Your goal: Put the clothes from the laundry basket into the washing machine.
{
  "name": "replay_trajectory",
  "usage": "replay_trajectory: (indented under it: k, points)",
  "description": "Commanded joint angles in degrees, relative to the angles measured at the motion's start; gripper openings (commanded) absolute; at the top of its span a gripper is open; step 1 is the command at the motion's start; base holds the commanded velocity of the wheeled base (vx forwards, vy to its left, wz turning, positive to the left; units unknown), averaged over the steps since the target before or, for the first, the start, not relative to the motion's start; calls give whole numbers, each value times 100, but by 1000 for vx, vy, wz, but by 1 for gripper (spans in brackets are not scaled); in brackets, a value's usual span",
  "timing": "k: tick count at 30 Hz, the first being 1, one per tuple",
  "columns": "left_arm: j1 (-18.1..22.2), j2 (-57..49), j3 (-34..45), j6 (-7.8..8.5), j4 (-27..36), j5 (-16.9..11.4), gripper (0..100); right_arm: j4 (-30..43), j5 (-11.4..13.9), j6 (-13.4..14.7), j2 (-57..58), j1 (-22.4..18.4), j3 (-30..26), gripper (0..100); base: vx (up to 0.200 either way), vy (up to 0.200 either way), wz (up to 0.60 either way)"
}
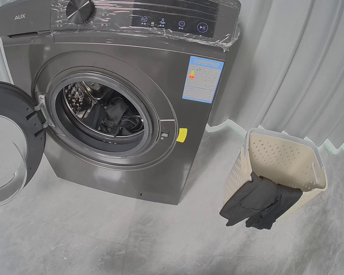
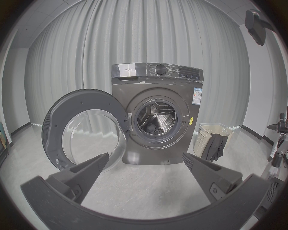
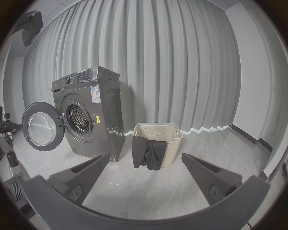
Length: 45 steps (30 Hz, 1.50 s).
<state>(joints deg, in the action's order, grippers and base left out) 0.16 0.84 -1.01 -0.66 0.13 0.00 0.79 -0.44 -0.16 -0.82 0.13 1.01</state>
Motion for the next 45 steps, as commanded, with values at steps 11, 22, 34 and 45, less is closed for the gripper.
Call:
replay_trajectory:
  k: [11, 22, 34, 45]
  points:
    - [2, -84, 92, 13, -5, 0, 100, 0, 0, -2, 82, 4, -57, 100, 0, -200, 0]
    - [-7, -84, 92, -66, -5, 35, 100, 0, 0, -2, 82, 4, -66, 100, 0, -200, 0]
    - [2, -84, 92, -31, -5, 26, 100, 0, 0, -2, 82, 4, -66, 100, 0, -133, 0]
    - [2, -84, 92, -22, -5, 18, 100, 0, 9, -11, 82, 4, -57, 100, 0, 0, 0]
